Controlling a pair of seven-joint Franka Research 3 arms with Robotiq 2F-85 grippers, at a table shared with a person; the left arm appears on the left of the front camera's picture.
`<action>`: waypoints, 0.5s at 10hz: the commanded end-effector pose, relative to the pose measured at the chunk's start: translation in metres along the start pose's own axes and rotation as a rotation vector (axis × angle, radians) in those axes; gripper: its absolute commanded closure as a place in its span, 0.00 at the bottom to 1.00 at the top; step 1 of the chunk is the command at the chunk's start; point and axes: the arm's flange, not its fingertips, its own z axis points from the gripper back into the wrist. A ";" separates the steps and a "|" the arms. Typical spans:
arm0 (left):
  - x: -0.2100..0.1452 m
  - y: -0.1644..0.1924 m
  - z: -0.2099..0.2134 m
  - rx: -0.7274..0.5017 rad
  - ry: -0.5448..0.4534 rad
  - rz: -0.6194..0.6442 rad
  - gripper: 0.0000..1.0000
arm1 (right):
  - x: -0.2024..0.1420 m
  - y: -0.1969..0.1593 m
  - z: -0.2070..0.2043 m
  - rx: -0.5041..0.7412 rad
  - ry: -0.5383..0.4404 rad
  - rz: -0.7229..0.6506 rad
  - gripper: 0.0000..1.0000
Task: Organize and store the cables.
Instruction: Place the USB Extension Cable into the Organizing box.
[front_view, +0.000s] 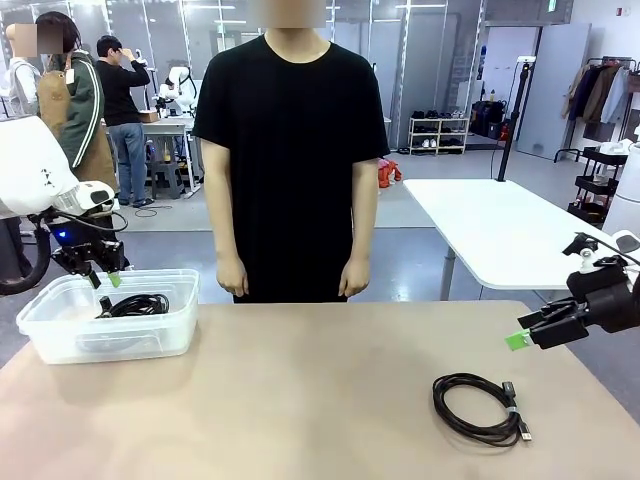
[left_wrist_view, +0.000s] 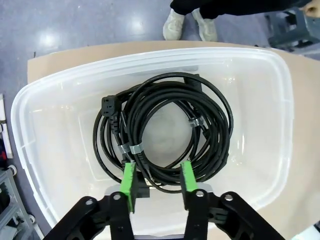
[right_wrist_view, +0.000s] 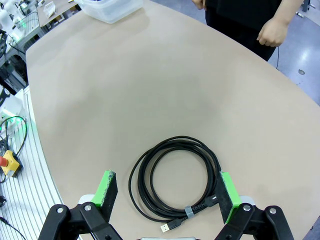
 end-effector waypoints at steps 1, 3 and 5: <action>-0.005 0.001 0.006 -0.012 -0.033 -0.013 0.00 | 0.002 0.001 -0.001 -0.013 0.004 -0.020 0.00; -0.012 0.003 0.002 -0.004 -0.022 -0.026 0.08 | 0.002 0.001 -0.001 -0.013 0.004 -0.020 0.00; -0.017 0.006 0.001 -0.013 -0.017 -0.016 0.00 | 0.002 0.001 -0.001 -0.013 0.004 -0.020 0.00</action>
